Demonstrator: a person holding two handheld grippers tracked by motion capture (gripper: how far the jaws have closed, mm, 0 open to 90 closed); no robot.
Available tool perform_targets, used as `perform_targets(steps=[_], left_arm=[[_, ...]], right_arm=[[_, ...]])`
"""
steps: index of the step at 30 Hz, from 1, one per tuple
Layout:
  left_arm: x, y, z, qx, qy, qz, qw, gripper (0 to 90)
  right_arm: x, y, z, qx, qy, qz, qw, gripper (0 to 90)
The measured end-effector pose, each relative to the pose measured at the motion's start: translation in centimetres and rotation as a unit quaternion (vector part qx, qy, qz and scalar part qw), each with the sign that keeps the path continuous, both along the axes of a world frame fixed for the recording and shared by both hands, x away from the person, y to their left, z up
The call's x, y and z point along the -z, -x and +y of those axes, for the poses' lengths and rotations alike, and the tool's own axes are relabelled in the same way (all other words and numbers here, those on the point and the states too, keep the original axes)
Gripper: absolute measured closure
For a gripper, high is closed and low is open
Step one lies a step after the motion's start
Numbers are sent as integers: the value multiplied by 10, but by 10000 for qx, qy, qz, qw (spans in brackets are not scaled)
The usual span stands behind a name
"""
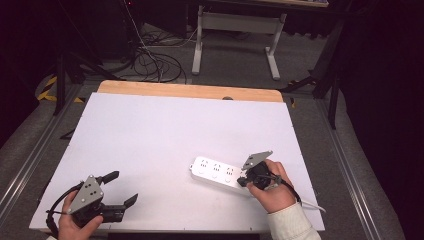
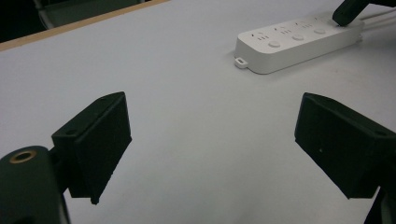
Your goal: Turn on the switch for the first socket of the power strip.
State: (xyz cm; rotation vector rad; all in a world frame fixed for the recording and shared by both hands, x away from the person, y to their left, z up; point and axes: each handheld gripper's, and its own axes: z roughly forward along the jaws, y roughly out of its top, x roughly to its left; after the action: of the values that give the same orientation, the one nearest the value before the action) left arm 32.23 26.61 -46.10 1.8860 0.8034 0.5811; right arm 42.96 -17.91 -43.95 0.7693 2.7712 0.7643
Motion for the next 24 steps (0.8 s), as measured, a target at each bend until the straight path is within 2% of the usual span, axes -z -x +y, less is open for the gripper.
perform_targets(steps=[21, 24], left_arm=[[0, 0, 0, 2, 12, -3, 10000, 115], [0, 0, 0, 0, 17, -6, 10000, 115]], right_arm=[[1, 0, 0, 14, 0, 24, 10000, 900], [1, 0, -1, 35, -63, 103, 9999, 900]])
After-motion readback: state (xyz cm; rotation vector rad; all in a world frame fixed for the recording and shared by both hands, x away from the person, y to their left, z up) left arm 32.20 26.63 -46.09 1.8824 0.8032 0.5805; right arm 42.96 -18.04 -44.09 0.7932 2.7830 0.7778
